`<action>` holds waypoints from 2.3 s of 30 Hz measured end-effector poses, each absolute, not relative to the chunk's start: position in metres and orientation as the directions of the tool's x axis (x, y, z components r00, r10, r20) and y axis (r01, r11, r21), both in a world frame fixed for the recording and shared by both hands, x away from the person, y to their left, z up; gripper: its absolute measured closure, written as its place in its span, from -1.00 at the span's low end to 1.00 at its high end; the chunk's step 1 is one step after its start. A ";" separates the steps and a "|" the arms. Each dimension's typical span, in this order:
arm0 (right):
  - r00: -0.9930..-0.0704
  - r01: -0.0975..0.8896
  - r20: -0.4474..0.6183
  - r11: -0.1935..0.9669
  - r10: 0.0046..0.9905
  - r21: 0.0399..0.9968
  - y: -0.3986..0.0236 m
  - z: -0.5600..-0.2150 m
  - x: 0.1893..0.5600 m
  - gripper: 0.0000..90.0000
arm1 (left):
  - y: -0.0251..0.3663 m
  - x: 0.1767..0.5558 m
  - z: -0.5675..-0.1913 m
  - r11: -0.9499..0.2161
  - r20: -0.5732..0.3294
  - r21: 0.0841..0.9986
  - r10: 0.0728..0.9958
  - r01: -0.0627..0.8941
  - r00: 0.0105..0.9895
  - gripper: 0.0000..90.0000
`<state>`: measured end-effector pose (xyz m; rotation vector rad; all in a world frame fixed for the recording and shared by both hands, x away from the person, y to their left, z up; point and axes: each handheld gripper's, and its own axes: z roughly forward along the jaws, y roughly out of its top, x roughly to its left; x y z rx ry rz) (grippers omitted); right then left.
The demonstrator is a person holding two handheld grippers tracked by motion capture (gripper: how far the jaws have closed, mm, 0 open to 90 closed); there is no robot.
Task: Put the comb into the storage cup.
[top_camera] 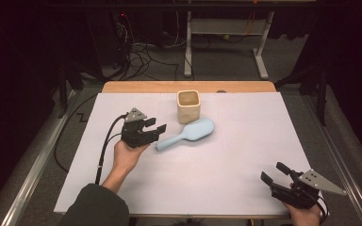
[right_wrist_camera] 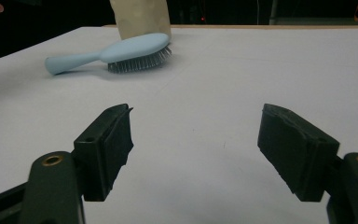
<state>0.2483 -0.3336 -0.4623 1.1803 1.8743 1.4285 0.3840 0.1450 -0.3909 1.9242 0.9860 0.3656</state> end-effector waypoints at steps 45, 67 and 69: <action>-0.500 0.335 0.107 0.077 0.859 0.939 -0.333 -0.463 0.248 -0.40 | 0.126 0.420 -0.419 -0.481 -0.141 0.547 0.754 0.685 0.642 0.64; -0.500 0.338 0.107 0.081 0.859 0.938 -0.332 -0.463 0.249 -0.39 | 0.109 0.416 -0.420 -0.522 -0.130 0.542 0.722 0.659 0.679 0.30; -0.500 0.339 0.105 0.082 0.860 0.937 -0.332 -0.463 0.249 -0.40 | 0.103 0.416 -0.417 -0.557 -0.092 0.521 0.717 0.647 0.691 0.28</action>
